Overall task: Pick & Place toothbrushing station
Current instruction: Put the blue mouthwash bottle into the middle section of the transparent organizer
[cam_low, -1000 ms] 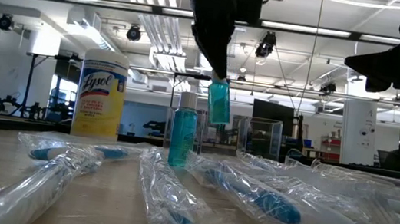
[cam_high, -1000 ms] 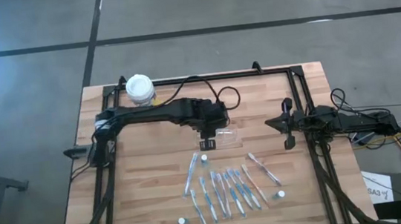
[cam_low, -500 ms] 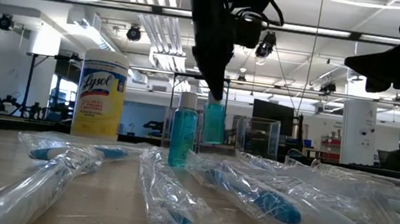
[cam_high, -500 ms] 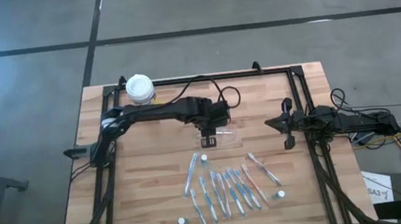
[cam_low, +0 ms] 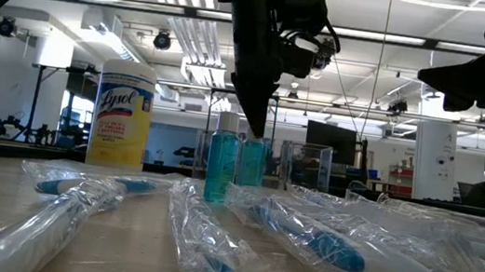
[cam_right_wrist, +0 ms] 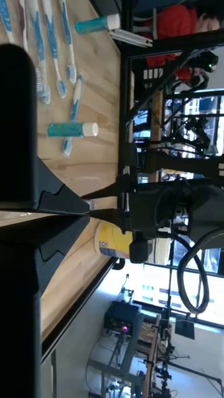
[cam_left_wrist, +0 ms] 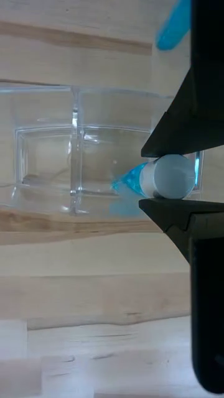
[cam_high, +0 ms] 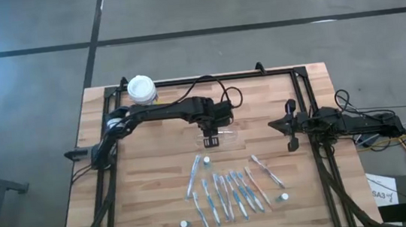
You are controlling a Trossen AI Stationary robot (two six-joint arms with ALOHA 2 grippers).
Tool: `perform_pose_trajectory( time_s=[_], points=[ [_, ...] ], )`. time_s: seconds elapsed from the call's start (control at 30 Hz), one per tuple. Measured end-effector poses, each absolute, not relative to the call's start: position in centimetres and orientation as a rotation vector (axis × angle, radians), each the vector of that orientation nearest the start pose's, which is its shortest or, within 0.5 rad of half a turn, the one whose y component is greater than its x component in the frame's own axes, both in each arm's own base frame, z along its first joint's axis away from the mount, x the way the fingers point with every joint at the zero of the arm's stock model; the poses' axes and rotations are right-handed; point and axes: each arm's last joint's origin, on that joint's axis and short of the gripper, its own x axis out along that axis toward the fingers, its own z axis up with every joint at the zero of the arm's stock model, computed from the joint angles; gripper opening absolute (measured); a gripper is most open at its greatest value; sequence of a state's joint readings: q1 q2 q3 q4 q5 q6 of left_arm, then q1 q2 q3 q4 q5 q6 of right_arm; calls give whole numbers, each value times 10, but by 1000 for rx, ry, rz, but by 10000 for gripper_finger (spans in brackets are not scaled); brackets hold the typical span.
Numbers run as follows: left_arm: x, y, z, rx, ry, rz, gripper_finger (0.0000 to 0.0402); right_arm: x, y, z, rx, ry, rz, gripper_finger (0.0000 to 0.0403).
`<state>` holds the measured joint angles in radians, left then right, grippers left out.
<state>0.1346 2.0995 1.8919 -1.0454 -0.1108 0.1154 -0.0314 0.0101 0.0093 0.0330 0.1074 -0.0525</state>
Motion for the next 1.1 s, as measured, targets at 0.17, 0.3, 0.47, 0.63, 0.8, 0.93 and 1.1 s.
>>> perform_pose_trajectory(
  time_s=[0.17,0.3,0.47,0.63,0.8,0.93,1.1],
  points=[
    [431,63,243,83,1268,142,96,97,-6,169,-51,-29,-139,8],
    [430,64,239,81,1270,143,96,97,-6,169,-51,-29,-140,8],
    [430,65,238,80,1265,144,96,97,-6,169,-51,-29,-139,8],
    [430,65,237,81,1263,145,123,97,-6,169,-52,-29,-140,8],
    [430,66,230,80,1290,142,156,97,-6,169,-52,-29,-139,8],
    [430,66,234,80,1279,144,156,97,-6,169,-52,-28,-139,8],
    [430,66,235,88,1273,139,158,97,-6,169,-52,-28,-139,8]
  ],
)
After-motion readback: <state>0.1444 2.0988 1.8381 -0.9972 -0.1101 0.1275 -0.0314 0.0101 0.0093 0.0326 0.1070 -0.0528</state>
